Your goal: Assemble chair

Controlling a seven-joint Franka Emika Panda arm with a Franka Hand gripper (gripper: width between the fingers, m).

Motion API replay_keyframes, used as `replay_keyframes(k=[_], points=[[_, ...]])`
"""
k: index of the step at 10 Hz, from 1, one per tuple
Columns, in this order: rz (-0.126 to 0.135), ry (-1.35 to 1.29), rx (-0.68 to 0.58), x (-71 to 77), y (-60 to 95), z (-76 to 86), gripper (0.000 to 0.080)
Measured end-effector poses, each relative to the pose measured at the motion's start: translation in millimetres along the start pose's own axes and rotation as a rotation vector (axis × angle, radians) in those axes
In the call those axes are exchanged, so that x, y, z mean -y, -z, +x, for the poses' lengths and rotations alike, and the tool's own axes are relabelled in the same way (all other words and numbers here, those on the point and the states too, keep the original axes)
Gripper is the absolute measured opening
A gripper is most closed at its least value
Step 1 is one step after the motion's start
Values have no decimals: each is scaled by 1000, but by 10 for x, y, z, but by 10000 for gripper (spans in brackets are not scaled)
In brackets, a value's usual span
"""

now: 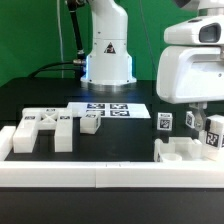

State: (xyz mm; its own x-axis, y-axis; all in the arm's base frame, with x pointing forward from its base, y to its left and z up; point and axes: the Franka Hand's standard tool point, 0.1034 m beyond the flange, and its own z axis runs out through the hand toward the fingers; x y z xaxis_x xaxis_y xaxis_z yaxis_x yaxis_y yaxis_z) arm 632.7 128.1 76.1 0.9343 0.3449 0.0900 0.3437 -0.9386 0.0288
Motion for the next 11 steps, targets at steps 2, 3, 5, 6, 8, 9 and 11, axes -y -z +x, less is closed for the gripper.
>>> replay_keyframes(k=[2,3,5,6,8,9,11], points=[[0,-22,0,0,-1,0,288],[1,-101,0,1,-3,-2,288],[4,-303,-3,-4,-8,3,288],[12,-439,-8,-1,-10,5,288],[12,-653,-6,-5,-13,1,289],[14,-788,-5,-4,-17,-1,289],[24,-1064,-9,-15,-24,11,290]])
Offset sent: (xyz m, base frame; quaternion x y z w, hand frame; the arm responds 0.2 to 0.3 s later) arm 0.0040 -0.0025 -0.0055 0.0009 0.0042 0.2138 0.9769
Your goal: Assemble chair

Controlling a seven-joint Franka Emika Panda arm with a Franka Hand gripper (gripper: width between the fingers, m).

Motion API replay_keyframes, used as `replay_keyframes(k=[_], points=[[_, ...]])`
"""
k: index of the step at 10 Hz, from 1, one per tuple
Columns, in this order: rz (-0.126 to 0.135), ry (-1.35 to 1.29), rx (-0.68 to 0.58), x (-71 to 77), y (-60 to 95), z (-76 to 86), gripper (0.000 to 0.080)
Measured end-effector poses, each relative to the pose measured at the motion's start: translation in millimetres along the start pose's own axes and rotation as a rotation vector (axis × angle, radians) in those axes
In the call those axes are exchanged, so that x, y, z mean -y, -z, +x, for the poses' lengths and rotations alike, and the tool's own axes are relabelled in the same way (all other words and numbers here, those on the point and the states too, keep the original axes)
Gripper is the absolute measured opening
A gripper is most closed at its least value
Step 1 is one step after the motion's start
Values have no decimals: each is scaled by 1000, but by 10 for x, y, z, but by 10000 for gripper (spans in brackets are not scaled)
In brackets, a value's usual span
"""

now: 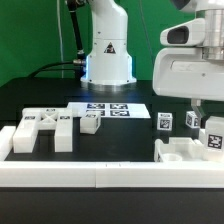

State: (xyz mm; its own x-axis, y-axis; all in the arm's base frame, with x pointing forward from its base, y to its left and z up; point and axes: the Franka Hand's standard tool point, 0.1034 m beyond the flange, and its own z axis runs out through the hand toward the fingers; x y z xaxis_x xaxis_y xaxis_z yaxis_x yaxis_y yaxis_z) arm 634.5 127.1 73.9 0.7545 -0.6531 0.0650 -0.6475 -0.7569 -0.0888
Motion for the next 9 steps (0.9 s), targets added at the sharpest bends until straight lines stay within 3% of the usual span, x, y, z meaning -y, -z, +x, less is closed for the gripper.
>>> replay_keyframes(k=[4,5,6,7,8,9], points=[[1,-229,-1,1,1,-2,290],[1,-208,0,3,-1,-5,347],[1,-168,0,4,-1,-6,514],[1,-156,0,3,-1,-5,514],[-1,-100,-2,5,3,-3,621],[-7,24,-4,13,10,-4,641]])
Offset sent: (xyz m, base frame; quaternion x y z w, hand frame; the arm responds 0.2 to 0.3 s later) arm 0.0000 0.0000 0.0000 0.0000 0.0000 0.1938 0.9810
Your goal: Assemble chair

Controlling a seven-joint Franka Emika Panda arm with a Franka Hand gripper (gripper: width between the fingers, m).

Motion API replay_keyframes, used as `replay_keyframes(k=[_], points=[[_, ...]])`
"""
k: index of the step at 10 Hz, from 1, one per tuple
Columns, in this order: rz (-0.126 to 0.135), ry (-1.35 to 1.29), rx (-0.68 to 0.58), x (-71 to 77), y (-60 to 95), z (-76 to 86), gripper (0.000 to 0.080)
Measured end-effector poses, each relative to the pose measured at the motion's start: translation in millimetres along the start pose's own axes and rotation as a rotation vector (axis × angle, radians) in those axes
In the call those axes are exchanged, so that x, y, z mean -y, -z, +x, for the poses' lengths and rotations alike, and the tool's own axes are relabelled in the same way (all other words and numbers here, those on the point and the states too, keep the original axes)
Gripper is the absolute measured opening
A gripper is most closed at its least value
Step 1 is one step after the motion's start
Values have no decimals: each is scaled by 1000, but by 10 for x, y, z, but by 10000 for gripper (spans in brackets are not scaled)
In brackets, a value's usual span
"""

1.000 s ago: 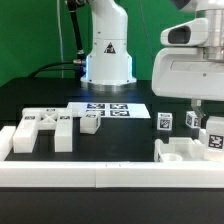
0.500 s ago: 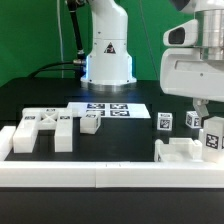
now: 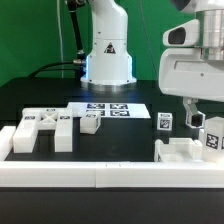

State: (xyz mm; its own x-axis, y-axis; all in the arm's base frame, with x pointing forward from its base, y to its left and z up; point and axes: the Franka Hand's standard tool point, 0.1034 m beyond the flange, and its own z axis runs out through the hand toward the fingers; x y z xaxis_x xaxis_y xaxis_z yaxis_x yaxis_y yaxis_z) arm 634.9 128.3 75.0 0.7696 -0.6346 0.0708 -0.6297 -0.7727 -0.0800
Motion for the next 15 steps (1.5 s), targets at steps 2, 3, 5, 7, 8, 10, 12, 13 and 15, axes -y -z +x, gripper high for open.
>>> replay_keyframes(k=[2,3,5,7,8,10,12,13,15], points=[[-7,186,-6,22,6,-17,648],[-10,285,-8,37,10,-25,648],[-21,496,-1,43,24,-23,648],[-28,634,12,34,21,-24,648],[-28,736,14,31,23,-15,648],[-28,828,15,13,23,6,649],[-34,988,14,-3,23,28,648],[-35,1009,14,-6,23,31,648],[-35,1000,14,-6,23,32,396]])
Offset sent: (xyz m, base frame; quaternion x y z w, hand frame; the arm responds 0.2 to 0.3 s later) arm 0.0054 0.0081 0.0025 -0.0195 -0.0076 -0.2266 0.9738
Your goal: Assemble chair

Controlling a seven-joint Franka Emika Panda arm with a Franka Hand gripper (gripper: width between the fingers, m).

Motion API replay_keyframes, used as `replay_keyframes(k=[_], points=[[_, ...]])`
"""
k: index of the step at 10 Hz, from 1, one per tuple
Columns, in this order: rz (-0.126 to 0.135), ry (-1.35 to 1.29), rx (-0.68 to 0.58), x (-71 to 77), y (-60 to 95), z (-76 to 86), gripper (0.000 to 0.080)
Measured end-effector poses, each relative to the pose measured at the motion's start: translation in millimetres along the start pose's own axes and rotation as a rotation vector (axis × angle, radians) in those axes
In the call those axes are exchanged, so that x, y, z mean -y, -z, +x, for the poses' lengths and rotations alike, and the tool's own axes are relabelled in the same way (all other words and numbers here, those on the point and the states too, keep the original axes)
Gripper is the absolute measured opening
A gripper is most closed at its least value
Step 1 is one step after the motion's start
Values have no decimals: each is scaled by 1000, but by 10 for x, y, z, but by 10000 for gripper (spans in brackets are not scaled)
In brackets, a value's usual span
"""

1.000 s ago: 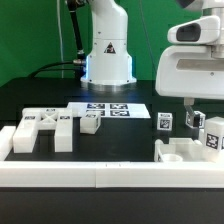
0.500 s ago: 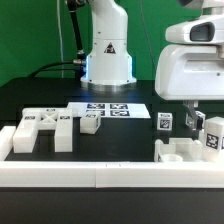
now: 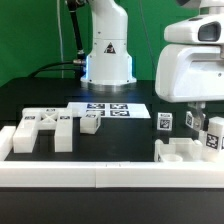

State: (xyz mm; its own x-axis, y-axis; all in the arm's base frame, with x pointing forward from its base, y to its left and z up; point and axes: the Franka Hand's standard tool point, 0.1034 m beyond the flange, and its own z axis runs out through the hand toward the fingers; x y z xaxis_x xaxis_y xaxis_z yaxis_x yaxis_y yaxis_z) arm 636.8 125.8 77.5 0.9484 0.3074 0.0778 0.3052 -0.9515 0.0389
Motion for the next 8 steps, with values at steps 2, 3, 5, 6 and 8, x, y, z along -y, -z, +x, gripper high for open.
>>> replay_keyframes(k=[2,3,5,6,8], points=[[0,-15,0,0,0,0,291],[0,-23,0,1,0,0,291],[1,-211,-2,11,1,3,291],[0,-310,-4,29,1,6,291],[9,-520,-23,9,-2,17,291]])
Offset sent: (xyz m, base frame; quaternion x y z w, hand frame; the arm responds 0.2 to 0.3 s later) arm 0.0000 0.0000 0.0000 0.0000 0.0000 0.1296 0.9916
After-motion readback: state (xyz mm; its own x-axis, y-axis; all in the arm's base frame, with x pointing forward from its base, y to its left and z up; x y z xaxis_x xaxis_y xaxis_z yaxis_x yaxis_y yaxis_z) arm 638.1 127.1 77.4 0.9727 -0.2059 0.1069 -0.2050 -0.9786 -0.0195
